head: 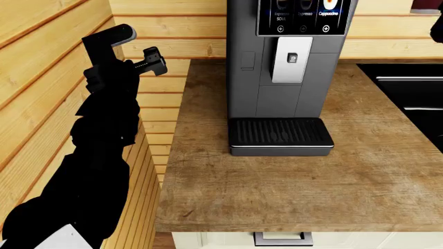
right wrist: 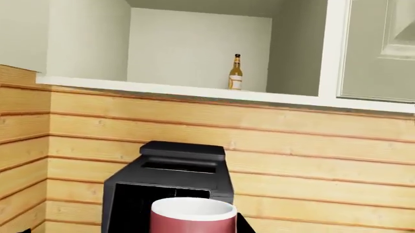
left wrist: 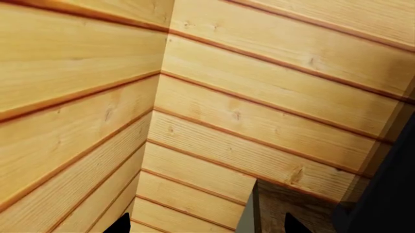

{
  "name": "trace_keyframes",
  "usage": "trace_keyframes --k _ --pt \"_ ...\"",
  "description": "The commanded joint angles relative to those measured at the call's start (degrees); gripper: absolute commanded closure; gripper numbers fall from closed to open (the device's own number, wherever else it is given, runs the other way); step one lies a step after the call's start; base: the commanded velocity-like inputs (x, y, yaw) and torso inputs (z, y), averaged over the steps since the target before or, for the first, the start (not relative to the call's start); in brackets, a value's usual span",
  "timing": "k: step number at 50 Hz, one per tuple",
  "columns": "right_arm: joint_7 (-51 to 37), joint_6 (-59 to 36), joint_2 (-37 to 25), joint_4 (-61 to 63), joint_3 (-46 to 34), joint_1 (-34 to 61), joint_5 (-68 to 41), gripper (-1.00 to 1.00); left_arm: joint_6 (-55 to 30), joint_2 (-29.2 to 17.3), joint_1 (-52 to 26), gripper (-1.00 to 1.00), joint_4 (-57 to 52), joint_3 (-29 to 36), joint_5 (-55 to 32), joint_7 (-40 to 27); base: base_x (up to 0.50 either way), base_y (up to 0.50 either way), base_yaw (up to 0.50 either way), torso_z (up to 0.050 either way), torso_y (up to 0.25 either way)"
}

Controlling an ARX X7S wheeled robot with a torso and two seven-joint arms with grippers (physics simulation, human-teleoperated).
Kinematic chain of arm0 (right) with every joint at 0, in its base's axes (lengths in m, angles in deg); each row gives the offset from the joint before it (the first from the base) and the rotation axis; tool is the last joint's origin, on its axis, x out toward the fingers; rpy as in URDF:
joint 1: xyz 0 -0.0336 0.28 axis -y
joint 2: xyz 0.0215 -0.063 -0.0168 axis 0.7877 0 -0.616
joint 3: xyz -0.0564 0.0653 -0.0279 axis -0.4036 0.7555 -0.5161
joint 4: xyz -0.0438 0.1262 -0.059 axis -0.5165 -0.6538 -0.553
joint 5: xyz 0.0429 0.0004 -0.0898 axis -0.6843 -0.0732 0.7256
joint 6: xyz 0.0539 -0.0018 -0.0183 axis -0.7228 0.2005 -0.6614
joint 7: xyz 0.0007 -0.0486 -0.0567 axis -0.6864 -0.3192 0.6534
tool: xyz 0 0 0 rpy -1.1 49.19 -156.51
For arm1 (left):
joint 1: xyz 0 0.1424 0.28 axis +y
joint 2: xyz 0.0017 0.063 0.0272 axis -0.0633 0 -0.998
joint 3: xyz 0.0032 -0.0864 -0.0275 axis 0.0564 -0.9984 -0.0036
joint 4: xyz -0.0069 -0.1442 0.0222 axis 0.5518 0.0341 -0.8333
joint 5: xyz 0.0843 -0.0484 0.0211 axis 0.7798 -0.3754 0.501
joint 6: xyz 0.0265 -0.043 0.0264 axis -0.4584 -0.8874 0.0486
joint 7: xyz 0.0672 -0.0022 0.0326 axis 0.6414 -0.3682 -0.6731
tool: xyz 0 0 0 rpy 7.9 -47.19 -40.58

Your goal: Pick the mug from the cabinet, place it under the coffee machine dispenser, and press the start button.

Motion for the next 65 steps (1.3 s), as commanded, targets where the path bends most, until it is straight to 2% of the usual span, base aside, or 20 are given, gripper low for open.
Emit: trace_keyframes --k 1,14,22,31,39,55,65 --pt "1.7 4.9 -5.7 7.9 4.7 -10.2 -0.7 1.0 0.1 0.0 0.0 -1.0 0.0 0.1 0.0 0.0 0.0 0.0 0.0 0.0 0.0" --pt "11.2 12.9 -9.7 14.7 15.2 -36.7 10.9 1.0 0.2 0.0 0.1 -1.0 0.0 0.1 0.0 0.2 0.0 0.0 0.0 0.0 0.0" --pt "15.5 16.8 -11.8 16.3 26.0 -53.6 16.1 1.0 0.2 0.0 0.0 -1.0 0.0 0.1 0.0 0.2 0.0 0.0 0.0 0.0 0.0" --pt "18.4 15.2 -9.6 15.9 38.4 -67.7 20.7 1.0 0.2 0.0 0.0 -1.0 0.0 0.1 0.0 0.3 0.0 0.0 0.0 0.0 0.0" --pt "24.7 13.3 -3.9 12.6 38.4 -70.8 31.8 1.0 0.2 0.0 0.0 -1.0 0.0 0.1 0.0 0.5 0.0 0.0 0.0 0.0 0.0" --pt "37.1 15.0 5.4 9.7 32.9 -73.8 52.3 1.0 0.3 0.1 0.1 -1.0 0.0 0.1 0.0 0.8 0.0 0.0 0.0 0.0 0.0" --pt "41.2 17.4 9.5 5.3 30.2 -75.3 59.9 1.0 0.4 0.1 0.1 -1.0 0.0 0.4 0.0 0.9 0.0 0.0 0.0 0.002 0.0"
